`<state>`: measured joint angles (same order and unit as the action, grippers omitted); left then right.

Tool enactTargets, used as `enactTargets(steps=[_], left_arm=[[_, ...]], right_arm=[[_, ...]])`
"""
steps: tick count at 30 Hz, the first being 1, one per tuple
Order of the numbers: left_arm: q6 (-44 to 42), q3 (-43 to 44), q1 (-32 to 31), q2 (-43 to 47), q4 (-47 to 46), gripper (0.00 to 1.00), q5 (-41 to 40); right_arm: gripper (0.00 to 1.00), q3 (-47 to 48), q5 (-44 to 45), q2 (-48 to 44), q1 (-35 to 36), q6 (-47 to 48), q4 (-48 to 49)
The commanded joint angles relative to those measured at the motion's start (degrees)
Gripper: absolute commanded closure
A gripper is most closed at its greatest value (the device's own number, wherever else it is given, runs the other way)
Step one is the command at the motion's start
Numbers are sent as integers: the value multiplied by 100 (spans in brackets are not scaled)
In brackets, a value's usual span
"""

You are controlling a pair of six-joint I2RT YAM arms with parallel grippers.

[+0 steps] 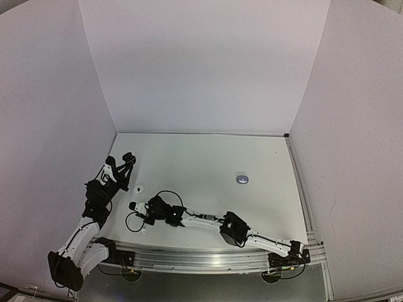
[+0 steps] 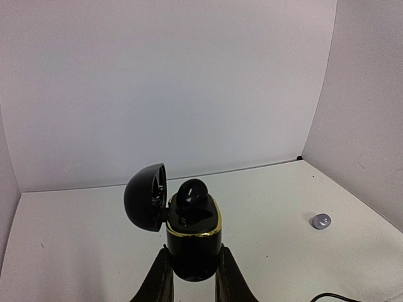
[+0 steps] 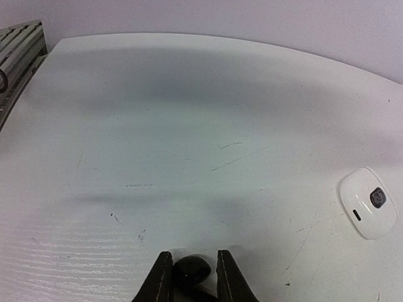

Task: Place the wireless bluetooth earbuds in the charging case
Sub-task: Move the left earbud to the center of the board.

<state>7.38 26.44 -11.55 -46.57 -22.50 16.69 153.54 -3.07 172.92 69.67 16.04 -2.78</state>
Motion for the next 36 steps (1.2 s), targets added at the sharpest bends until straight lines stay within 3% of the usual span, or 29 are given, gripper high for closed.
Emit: enactTargets(steps=[1,6,15,23,36], left_arm=[[-32,163,35,57,-179,100,-52],[-95,208,45,64,-134,100,-60],[-94,239,64,109,-36,100,-18],[-75,225,60,112,-70,100,-8],[-60,175,63,172,-93,100,-5]], right_arm=[[83,-678,760,-456,-15,287,-1098],[87,-1293,961,-938,-30,271,-1202],[95,-2388,1382,-1912,-264,-1130,-1589],[100,-2789,1378,-2478,-278,-2800,-2294],[100,-3384,1247,-3218,182,-3920,-3472]])
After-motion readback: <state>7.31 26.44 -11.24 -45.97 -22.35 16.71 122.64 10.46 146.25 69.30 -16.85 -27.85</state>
